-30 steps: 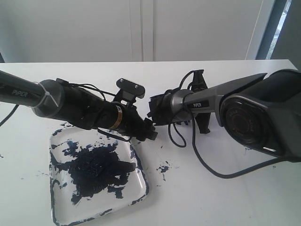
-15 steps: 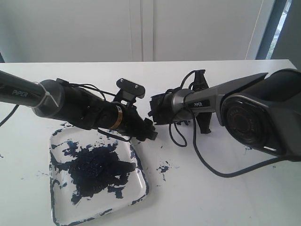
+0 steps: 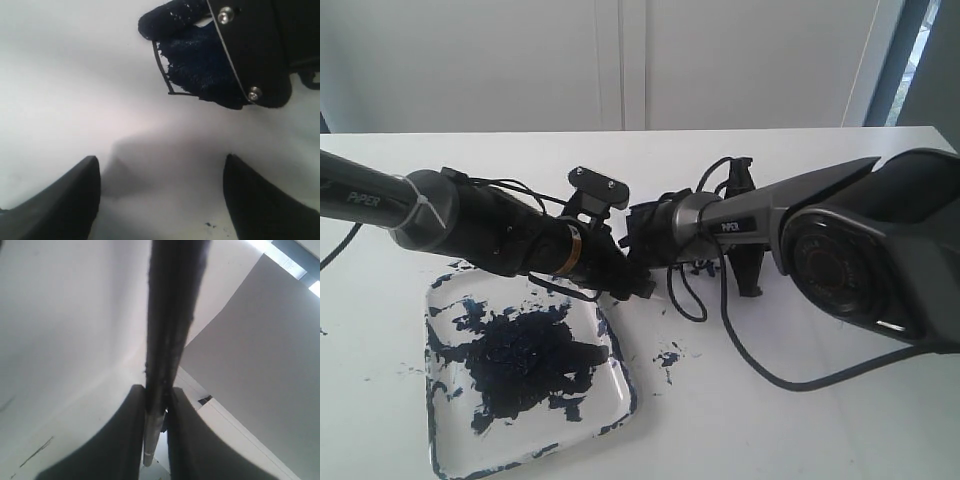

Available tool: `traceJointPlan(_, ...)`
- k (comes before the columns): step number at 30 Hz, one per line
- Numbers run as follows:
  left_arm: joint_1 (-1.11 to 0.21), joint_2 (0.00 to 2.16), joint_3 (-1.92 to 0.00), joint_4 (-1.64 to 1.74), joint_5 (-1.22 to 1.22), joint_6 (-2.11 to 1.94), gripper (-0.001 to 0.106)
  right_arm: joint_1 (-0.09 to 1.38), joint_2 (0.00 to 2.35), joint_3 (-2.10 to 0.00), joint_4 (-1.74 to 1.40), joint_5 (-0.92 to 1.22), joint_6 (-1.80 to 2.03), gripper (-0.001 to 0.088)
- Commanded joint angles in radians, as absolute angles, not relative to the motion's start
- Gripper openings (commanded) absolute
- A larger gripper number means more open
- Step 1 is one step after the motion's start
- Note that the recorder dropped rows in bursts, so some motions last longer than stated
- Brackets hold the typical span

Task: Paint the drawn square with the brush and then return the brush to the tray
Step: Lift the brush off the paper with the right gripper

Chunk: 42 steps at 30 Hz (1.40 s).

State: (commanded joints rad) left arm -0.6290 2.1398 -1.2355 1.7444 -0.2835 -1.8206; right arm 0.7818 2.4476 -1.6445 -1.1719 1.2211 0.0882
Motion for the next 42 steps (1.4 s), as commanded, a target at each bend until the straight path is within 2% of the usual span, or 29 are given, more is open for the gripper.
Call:
traceJointPlan(8, -0.629, 2.115, -1.235, 1.744, -0.186, -1.821, 0.072, 0.780, 2.278, -1.644, -1.143, 1.174, 0.250, 0.0000)
traceJointPlan(19, -0.610, 1.996, -1.235, 1.744, -0.094, -1.846, 0.072, 0.671, 2.117, -1.590, -0.988, 1.101, 0.337, 0.0000)
traceJointPlan(33, -0.518, 1.836, -1.234, 1.744, -0.202, -1.963, 0.072, 0.651, 1.968, -1.346, -0.744, 0.816, 0.335, 0.0000)
traceJointPlan(38, -0.516, 1.759, -1.176, 1.744, -0.243, -1.946, 0.072, 0.665, 1.913, -1.286, -0.631, 0.726, 0.231, 0.0000)
traceJointPlan(42, -0.516, 1.691, -1.106, 1.744, -0.243, -1.932, 0.064, 0.687, 1.862, -1.230, -0.548, 0.684, 0.134, 0.0000)
